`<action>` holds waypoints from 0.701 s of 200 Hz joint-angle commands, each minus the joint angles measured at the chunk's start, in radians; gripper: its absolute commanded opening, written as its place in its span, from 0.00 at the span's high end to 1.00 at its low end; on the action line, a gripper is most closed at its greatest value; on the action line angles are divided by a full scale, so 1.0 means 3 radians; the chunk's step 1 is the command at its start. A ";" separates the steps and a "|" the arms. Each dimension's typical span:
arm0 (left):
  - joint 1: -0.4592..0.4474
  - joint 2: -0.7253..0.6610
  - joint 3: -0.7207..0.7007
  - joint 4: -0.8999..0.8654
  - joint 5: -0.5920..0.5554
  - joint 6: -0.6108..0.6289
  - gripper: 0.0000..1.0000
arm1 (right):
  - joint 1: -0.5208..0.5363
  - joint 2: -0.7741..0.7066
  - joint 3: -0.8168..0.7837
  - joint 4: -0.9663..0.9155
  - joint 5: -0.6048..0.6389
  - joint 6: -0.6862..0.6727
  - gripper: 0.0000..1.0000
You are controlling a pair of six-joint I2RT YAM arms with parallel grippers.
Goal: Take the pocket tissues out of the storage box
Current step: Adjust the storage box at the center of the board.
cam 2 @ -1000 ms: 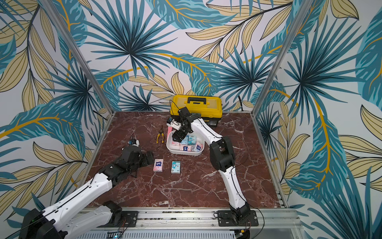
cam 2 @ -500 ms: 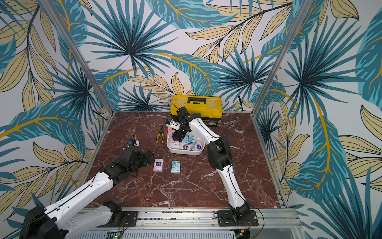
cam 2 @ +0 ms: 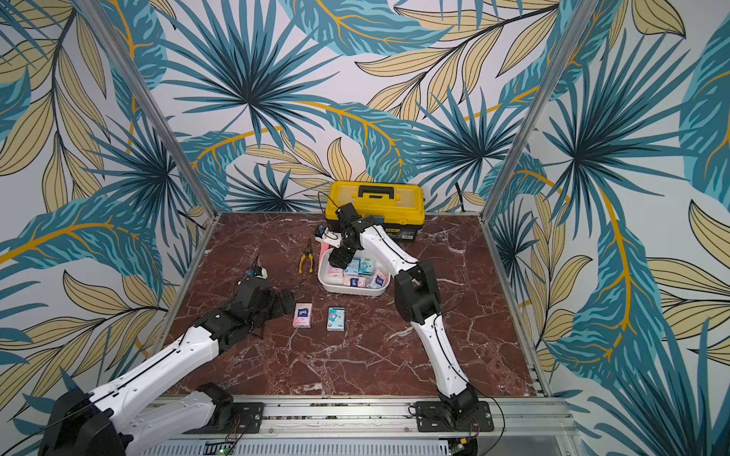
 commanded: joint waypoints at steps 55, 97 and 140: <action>0.0019 0.0022 -0.0058 0.0000 -0.0055 -0.0014 0.00 | 0.0145 -0.0148 -0.0407 -0.0207 -0.0035 -0.0121 0.23; 0.0018 0.0038 -0.0063 0.0004 -0.0057 -0.0023 0.00 | 0.0146 -0.0287 -0.0515 -0.0012 -0.0091 -0.0044 0.18; 0.0019 0.0033 -0.0058 -0.0016 -0.0063 -0.0036 0.00 | 0.0146 -0.0385 -0.0530 0.0056 -0.0197 -0.0069 0.14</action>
